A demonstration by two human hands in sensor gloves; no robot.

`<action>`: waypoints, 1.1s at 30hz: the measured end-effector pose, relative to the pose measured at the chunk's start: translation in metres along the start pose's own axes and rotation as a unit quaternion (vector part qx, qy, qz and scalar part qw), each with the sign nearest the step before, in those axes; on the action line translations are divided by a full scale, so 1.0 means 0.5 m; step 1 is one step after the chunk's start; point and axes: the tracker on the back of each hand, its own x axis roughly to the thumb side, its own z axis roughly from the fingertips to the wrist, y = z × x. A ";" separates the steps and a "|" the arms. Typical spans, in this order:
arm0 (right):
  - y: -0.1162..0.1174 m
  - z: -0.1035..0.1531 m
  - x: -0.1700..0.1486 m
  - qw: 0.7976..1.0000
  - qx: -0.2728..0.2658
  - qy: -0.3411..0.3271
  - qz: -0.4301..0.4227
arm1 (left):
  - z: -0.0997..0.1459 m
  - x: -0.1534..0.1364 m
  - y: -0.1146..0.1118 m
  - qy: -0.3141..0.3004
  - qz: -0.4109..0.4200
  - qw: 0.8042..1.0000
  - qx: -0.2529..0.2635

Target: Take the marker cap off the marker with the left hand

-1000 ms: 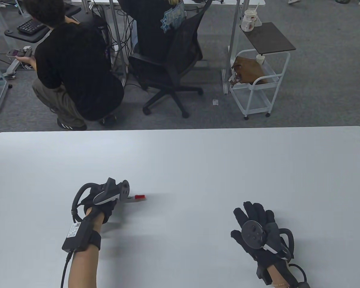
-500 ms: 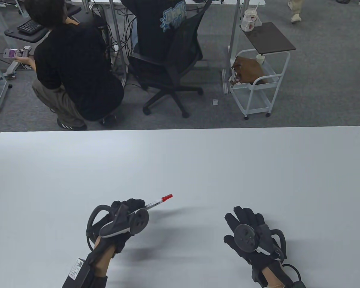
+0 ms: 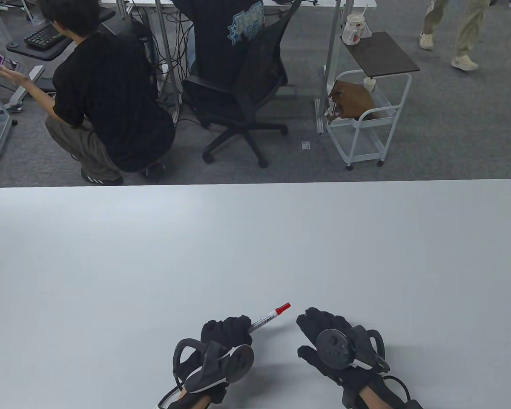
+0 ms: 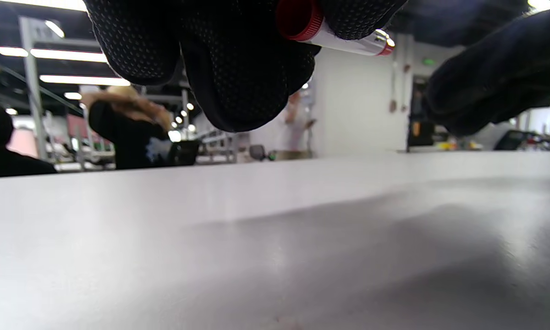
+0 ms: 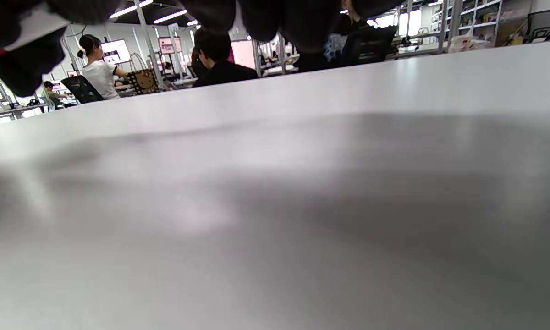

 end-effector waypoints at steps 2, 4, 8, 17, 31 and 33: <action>0.002 -0.002 0.002 1.000 -0.001 -0.005 -0.019 | 0.002 -0.002 0.003 0.004 0.030 1.000 0.006; 0.005 -0.003 0.006 0.998 -0.014 -0.019 -0.055 | 0.004 0.002 0.010 -0.005 0.062 0.998 0.015; 0.004 -0.005 0.024 0.990 -0.037 -0.049 -0.130 | 0.014 0.024 0.033 -0.026 0.102 0.993 0.054; -0.006 0.006 0.054 0.956 -0.130 -0.100 -0.243 | 0.025 0.069 0.031 -0.082 0.125 0.987 0.063; -0.013 0.014 0.045 0.922 -0.170 -0.078 -0.340 | 0.032 0.091 0.026 -0.079 0.123 0.984 0.107; -0.027 0.021 0.039 0.920 -0.202 -0.075 -0.328 | 0.031 0.086 0.030 -0.077 0.107 0.987 0.095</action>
